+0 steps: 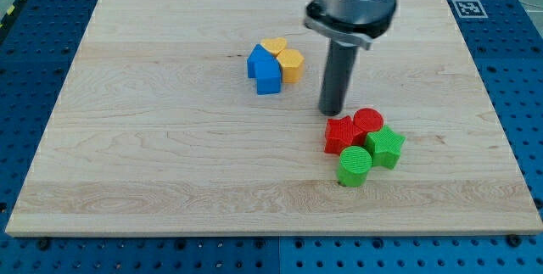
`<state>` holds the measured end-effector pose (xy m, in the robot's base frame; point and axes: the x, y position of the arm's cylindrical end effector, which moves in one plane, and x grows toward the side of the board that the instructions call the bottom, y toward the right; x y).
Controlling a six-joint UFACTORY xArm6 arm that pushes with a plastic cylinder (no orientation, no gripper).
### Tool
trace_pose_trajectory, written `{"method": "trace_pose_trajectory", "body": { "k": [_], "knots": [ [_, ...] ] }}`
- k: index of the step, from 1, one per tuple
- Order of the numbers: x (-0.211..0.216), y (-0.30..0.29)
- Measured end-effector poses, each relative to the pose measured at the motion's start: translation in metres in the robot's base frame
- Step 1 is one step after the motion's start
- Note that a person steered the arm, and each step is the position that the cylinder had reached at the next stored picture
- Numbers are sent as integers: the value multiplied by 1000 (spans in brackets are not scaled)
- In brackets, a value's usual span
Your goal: Slightly push the blue cube to the left
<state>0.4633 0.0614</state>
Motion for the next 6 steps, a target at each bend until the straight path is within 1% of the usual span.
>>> {"method": "trace_pose_trajectory", "body": {
  "k": [1, 3, 5, 6],
  "knots": [
    [-21, -22],
    [-78, -24],
    [-36, -19],
    [-35, -47]
  ]
}}
